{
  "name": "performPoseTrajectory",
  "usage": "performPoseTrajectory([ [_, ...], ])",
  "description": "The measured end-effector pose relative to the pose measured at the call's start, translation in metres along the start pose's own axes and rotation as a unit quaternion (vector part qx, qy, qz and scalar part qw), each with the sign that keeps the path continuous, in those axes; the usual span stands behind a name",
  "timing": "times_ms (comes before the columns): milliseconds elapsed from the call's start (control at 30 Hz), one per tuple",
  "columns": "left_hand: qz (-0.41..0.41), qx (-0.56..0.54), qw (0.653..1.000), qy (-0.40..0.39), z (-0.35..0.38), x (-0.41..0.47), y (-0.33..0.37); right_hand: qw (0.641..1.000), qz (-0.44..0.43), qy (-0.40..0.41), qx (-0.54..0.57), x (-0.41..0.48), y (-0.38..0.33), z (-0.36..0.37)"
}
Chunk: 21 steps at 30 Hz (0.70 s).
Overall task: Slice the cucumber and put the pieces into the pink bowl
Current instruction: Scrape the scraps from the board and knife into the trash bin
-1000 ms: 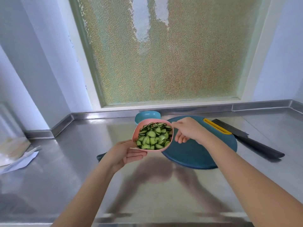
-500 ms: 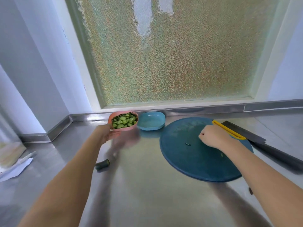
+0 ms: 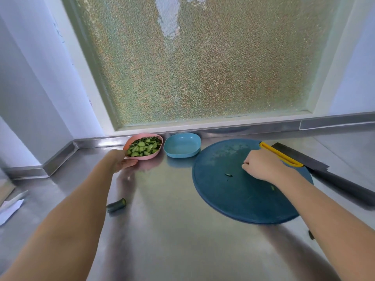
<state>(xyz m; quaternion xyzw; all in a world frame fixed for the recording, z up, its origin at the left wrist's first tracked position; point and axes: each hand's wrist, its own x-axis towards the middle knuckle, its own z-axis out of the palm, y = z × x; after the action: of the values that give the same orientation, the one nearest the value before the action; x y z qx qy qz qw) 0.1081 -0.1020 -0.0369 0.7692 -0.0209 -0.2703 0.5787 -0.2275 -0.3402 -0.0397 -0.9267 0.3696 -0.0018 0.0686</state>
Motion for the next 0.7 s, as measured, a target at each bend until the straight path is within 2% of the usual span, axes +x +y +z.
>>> performPoseTrajectory([
  [200, -0.003, -0.008, 1.0, -0.004, 0.003, -0.005, -0.001, 1.0, 0.006, 0.01, 0.0, 0.001, -0.001, 0.003],
  [300, -0.016, 0.02, 1.0, 0.005, 0.008, -0.007, -0.002, 1.0, 0.005, 0.01, -0.006, -0.002, -0.002, 0.003],
  [433, 0.012, 0.108, 0.993, 0.054, 0.015, -0.008, -0.001, 1.0, -0.004, -0.008, 0.004, -0.008, 0.001, 0.001],
  [500, 0.06, 0.227, 0.966, 0.111, 0.019, -0.018, 0.003, 0.999, -0.012, -0.022, 0.031, -0.016, 0.003, -0.008],
  [567, 0.149, 0.371, 0.9, 0.176, 0.025, -0.039, 0.008, 0.996, -0.017, -0.027, 0.088, -0.026, 0.008, -0.015],
  [600, 0.193, 0.4, 0.875, 0.191, 0.033, -0.054, 0.009, 0.993, -0.008, -0.015, 0.121, -0.031, 0.012, -0.018],
  [667, 0.247, 0.397, 0.87, 0.158, 0.054, -0.083, 0.003, 0.983, 0.028, 0.033, 0.178, -0.043, 0.023, -0.024],
  [700, 0.248, 0.38, 0.884, 0.111, 0.068, -0.095, -0.003, 0.976, 0.051, 0.061, 0.202, -0.049, 0.03, -0.026],
])
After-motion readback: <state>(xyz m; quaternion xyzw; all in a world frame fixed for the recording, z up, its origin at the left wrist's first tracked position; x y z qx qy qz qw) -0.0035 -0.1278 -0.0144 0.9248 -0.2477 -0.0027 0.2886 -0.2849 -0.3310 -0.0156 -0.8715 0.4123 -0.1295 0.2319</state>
